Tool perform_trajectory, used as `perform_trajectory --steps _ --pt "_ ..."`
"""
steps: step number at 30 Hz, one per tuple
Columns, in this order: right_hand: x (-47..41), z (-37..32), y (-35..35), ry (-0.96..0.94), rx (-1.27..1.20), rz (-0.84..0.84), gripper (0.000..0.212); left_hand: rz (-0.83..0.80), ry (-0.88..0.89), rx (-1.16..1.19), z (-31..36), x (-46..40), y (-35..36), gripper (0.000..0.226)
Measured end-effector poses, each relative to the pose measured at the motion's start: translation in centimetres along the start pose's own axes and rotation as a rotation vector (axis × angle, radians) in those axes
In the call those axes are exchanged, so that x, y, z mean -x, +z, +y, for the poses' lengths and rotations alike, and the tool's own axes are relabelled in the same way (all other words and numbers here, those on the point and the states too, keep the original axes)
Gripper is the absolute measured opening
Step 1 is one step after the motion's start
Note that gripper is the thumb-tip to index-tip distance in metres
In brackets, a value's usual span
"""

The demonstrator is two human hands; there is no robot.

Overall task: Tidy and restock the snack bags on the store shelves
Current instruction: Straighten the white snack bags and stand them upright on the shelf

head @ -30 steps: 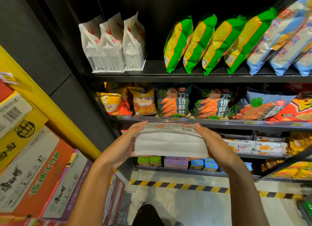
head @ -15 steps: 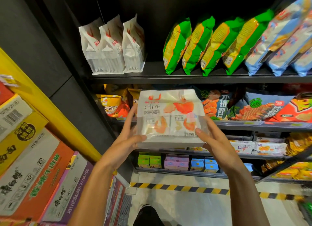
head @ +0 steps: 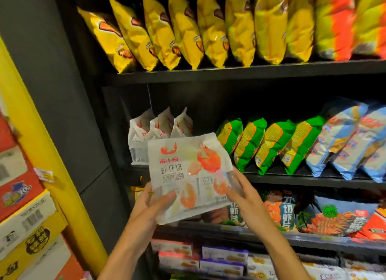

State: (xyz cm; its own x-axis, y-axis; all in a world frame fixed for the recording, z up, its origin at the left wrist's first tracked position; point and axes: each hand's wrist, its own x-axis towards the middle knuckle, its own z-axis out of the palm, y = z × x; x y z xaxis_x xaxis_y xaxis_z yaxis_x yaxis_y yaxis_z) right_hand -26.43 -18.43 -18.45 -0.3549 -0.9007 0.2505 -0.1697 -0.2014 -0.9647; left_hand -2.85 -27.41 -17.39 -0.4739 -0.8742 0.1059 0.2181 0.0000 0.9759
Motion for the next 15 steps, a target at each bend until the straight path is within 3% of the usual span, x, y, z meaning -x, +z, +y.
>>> perform_trajectory --steps 3,7,12,15 --pt "-2.4 -0.7 1.1 -0.076 0.199 0.053 0.06 0.162 0.194 -0.165 0.9 -2.0 0.8 0.083" --pt "-4.6 -1.5 3.4 -0.171 0.262 0.037 0.068 0.241 0.409 -0.208 0.2 -5.4 2.8 0.081" --pt "-7.8 -2.0 5.5 -0.223 0.171 -0.116 0.104 0.138 0.451 -0.322 -2.3 -9.0 3.8 0.092" --pt "-10.2 -1.4 5.4 -0.221 0.183 -0.066 0.106 0.016 0.47 -0.414 -3.4 -10.9 3.3 0.097"
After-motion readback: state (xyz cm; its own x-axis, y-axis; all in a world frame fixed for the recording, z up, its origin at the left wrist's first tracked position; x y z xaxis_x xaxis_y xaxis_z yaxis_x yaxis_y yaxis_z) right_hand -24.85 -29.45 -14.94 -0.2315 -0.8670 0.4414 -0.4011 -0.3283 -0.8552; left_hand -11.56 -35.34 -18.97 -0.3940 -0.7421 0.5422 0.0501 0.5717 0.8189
